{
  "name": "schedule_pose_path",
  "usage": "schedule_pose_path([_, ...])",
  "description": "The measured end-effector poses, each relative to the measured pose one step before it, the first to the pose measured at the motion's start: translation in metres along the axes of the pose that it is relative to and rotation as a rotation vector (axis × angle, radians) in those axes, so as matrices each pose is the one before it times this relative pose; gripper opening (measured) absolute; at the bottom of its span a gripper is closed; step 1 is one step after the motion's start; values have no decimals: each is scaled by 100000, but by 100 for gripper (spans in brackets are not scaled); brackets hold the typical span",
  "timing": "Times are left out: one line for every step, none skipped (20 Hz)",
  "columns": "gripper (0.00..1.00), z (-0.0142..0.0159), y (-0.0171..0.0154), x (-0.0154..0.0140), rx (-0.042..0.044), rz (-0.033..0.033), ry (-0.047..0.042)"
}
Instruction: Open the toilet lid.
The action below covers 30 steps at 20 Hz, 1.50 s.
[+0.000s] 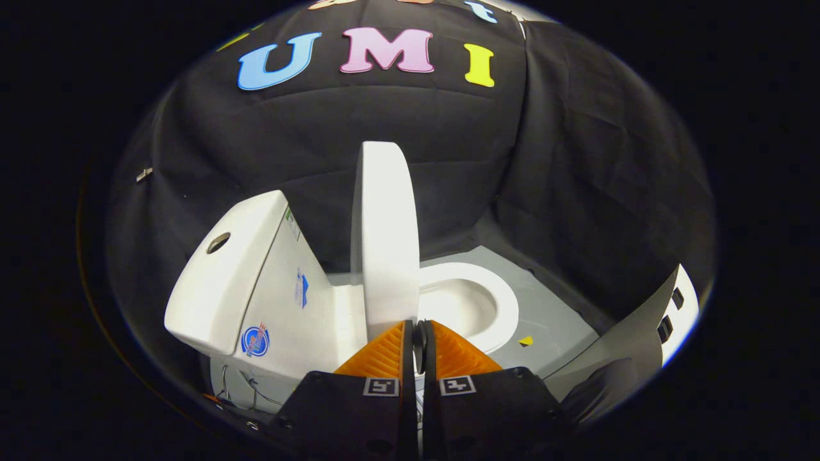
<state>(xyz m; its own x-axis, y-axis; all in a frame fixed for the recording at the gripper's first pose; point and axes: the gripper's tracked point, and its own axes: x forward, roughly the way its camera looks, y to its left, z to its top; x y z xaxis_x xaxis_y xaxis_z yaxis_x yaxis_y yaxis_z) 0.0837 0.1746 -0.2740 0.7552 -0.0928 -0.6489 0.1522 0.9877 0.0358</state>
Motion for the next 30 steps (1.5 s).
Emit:
schedule_pose_path([8, -3, 923, -258, -1742, 275, -1255])
schedule_pose_path([8, 106, 886, -287, -1790, 264, -1385])
schedule_pose_path([8, 15, 883, -278, -1462, 391, -1072])
schedule_pose_path([8, -20, 897, -123, -1350, 500, -1052])
schedule_pose_path([8, -10, 870, -236, -1350, 557, -922])
schedule_pose_path([8, -20, 818, -126, -1595, 601, -895])
schedule_pose_path([8, -22, 898, -149, -1496, 706, -889])
schedule_pose_path([8, -101, 881, -173, -1317, 743, -682])
schedule_pose_path([8, -48, 904, -98, -1701, 929, -509])
schedule_pose_path([9, -25, 923, -80, -1550, 1065, -355])
schedule_pose_path([9, -119, 826, -92, -916, 1386, -47])
schedule_pose_path([10, -81, 746, -226, -863, 1567, 98])
schedule_pose_path([12, -52, 701, -130, -627, 1309, 419])
schedule_pose_path([12, -22, 448, -101, -693, 304, 278])
schedule_pose_path([13, 2, 244, -44, -986, -26, 36])
schedule_pose_path([13, -1, 88, -54, -1216, -850, -174])
schedule_pose_path([13, 56, -26, -59, -597, -373, -240])
schedule_pose_path([13, -32, 47, -37, -252, -260, -234])
schedule_pose_path([13, 81, -45, -76, -263, -56, -261])
schedule_pose_path([13, -46, -87, 203, 49, -107, -294])
schedule_pose_path([14, 61, -27, 5, -129, 289, -520])
schedule_pose_path([14, -27, -76, 255, -232, 523, -429])
schedule_pose_path([15, -25, 239, -13, 591, 2401, -412])
schedule_pose_path([17, 100, 247, -386, 203, 1725, -43])
schedule_pose_path([28, 5, -48, -124, -107, 1008, -191])
schedule_pose_path([40, -49, -108, -198, -989, 308, -64])
schedule_pose_path([53, 164, 12, -271, -1553, 706, -270])
schedule_pose_path([65, 179, 163, -150, -1775, 135, -50])
schedule_pose_path([82, 257, -347, -384, -1821, -773, -753])
schedule_pose_path([99, 113, 66, -144, -336, 676, -777])
